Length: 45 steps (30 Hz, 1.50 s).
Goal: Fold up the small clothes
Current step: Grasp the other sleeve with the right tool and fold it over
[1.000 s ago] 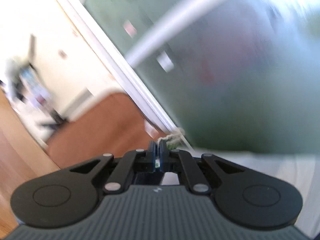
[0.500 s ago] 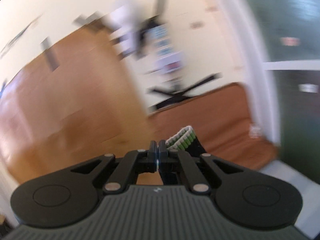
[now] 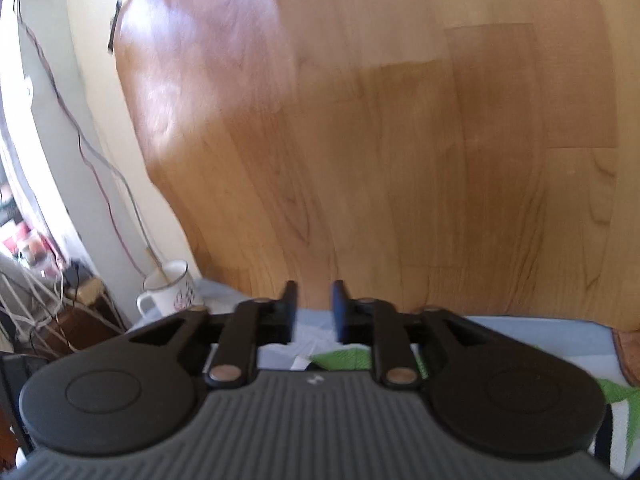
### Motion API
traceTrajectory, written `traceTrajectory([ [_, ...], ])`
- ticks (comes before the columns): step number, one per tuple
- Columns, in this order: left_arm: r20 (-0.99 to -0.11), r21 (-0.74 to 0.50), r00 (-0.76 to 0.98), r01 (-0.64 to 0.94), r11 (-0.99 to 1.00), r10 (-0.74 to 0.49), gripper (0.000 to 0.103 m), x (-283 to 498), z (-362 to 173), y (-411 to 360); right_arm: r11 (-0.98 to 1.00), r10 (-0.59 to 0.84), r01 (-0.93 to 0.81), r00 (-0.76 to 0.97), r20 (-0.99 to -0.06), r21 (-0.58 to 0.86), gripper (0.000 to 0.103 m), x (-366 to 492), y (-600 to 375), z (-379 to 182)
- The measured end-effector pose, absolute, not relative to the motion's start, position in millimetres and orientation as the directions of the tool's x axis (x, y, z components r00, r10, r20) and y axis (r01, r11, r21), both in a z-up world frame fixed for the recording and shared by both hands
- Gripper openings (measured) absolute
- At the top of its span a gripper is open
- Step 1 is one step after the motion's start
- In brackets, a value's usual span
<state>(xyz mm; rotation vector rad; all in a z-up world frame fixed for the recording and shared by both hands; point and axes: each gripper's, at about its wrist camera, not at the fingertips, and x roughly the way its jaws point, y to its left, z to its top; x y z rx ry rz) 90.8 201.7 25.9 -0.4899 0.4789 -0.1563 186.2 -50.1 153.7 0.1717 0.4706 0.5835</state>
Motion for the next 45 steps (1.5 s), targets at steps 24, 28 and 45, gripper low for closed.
traceTrajectory([
  [24,-0.582,-0.183,0.785,0.129,0.975,-0.213,0.076,111,-14,131,0.931,0.284,-0.067,0.749,-0.598,0.359,0.024,171,-231,21],
  [28,-0.615,-0.151,0.764,0.126,0.980,-0.193,0.073,117,-19,125,0.950,0.189,0.002,0.791,-0.582,0.312,0.010,173,-248,13],
  [45,-0.641,-0.080,0.755,0.115,0.990,-0.139,0.077,119,-23,116,0.962,0.198,-0.054,0.816,-0.543,0.269,0.038,112,-242,8],
])
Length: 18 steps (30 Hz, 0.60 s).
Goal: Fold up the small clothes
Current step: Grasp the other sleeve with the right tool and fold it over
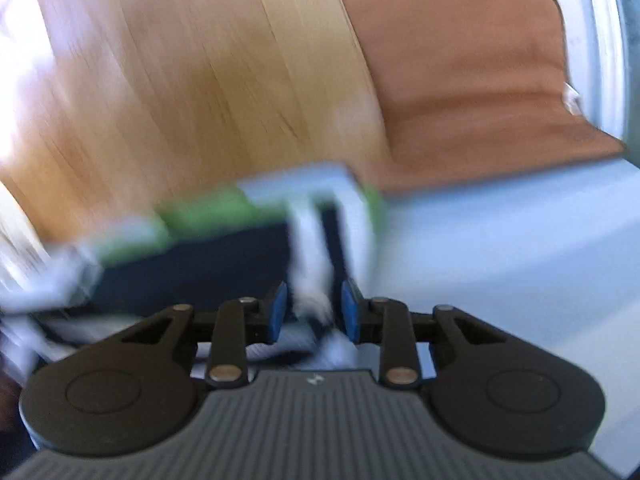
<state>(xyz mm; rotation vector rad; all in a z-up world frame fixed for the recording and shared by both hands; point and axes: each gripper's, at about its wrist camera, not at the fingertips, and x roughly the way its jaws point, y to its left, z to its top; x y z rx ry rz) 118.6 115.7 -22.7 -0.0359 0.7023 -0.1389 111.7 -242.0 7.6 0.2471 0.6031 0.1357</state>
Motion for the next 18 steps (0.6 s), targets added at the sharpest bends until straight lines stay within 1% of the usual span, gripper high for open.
traceTrajectory([
  [2,-0.636,-0.094,0.758,0.111,0.989,-0.146,0.078,117,-22,119,0.931,0.223,-0.013,0.809,-0.543,0.364,0.039,106,-256,12],
  [3,-0.633,-0.106,0.759,0.110,0.988,-0.152,0.078,117,-22,121,0.922,0.232,-0.013,0.817,-0.527,0.386,0.039,101,-260,15],
  [6,-0.611,-0.127,0.775,0.106,0.986,-0.161,0.078,112,-18,124,0.914,0.229,-0.025,0.854,-0.466,0.404,0.041,78,-266,26],
  [9,-0.563,-0.138,0.802,0.148,0.979,-0.200,0.078,102,-9,120,0.905,0.234,-0.040,0.877,-0.420,0.423,0.042,61,-268,31],
  [11,-0.550,-0.131,0.805,0.181,0.975,-0.223,0.078,98,-7,114,0.904,0.247,-0.061,0.883,-0.400,0.423,0.042,55,-263,34],
  [13,-0.564,-0.096,0.796,0.202,0.975,-0.220,0.079,98,-10,105,0.912,0.270,-0.102,0.878,-0.395,0.397,0.042,54,-253,37],
  [15,-0.599,-0.050,0.778,0.201,0.978,-0.190,0.080,101,-15,97,0.916,0.312,-0.159,0.861,-0.402,0.369,0.043,55,-239,39],
  [17,-0.619,-0.025,0.767,0.198,0.980,-0.171,0.082,103,-18,94,0.914,0.343,-0.197,0.843,-0.415,0.355,0.047,60,-227,36],
  [18,-0.620,-0.023,0.766,0.200,0.980,-0.171,0.085,103,-19,93,0.918,0.345,-0.202,0.831,-0.437,0.341,0.049,65,-222,31],
])
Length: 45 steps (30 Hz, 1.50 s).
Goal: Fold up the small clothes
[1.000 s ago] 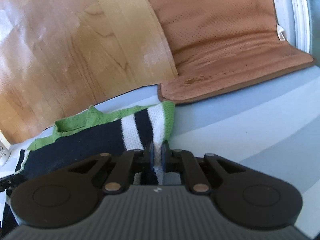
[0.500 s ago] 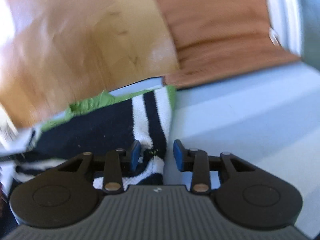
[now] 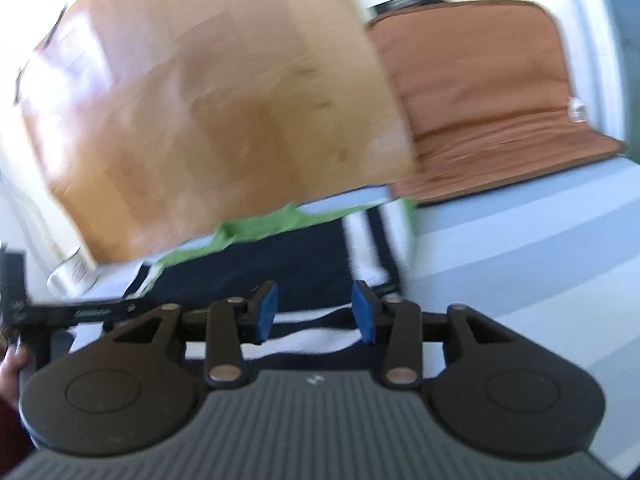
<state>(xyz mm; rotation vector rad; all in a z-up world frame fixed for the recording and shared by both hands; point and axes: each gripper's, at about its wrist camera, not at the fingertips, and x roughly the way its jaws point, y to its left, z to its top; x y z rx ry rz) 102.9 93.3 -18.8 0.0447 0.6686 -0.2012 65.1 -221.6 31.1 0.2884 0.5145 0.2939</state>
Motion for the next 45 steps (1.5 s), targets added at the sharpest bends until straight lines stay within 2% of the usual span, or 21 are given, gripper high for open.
traceTrajectory([
  [2,-0.626,-0.020,0.762,0.198,0.980,-0.167,0.089,104,-20,93,0.936,0.313,-0.166,0.796,-0.518,0.310,0.053,77,-215,14],
  [3,-0.629,-0.019,0.760,0.197,0.980,-0.165,0.090,104,-20,93,0.936,0.306,-0.165,0.814,-0.494,0.310,0.052,75,-215,9],
  [4,-0.631,-0.019,0.758,0.197,0.980,-0.165,0.090,104,-21,93,0.934,0.319,-0.177,0.806,-0.498,0.311,0.056,77,-215,11],
  [20,-0.640,-0.027,0.750,0.191,0.981,-0.163,0.096,106,-22,95,0.911,0.354,-0.182,0.806,-0.474,0.371,0.060,74,-220,9],
  [34,-0.660,-0.012,0.735,0.193,0.981,-0.153,0.102,108,-25,93,0.896,0.372,-0.182,0.805,-0.462,0.405,0.061,73,-223,8],
  [45,-0.651,-0.027,0.740,0.199,0.980,-0.168,0.103,108,-24,95,0.890,0.378,-0.181,0.805,-0.457,0.418,0.061,73,-224,9],
])
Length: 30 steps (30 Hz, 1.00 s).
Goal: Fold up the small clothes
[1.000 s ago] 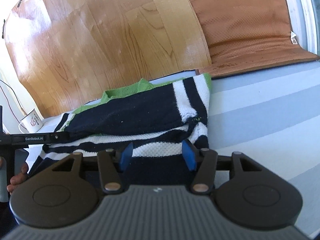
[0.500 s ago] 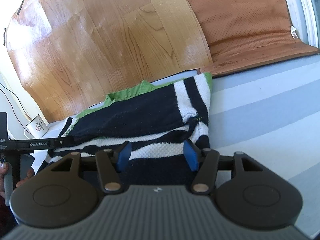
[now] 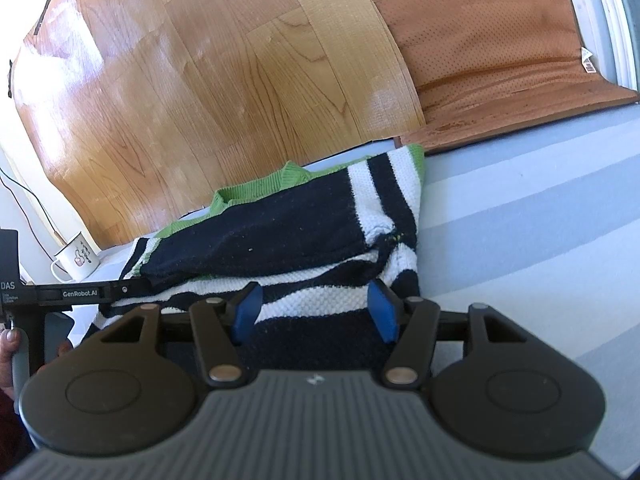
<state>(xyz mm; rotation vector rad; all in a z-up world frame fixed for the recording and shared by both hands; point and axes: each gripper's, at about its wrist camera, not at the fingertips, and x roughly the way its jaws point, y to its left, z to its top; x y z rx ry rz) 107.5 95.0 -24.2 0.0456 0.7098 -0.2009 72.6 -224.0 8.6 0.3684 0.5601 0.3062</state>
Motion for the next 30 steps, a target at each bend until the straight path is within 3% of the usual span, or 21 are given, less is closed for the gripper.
traceTrajectory([
  [20,-0.655,-0.023,0.736,0.209,0.978,-0.173,0.103,105.0,-22.7,96.1,0.885,0.383,-0.179,0.805,-0.452,0.430,0.063,71.1,-224.3,8.8],
  [30,-0.670,0.049,0.730,0.221,0.974,-0.132,0.103,103.5,-25.7,87.3,0.868,0.404,-0.183,0.801,-0.441,0.462,0.063,72.1,-228.7,8.2],
])
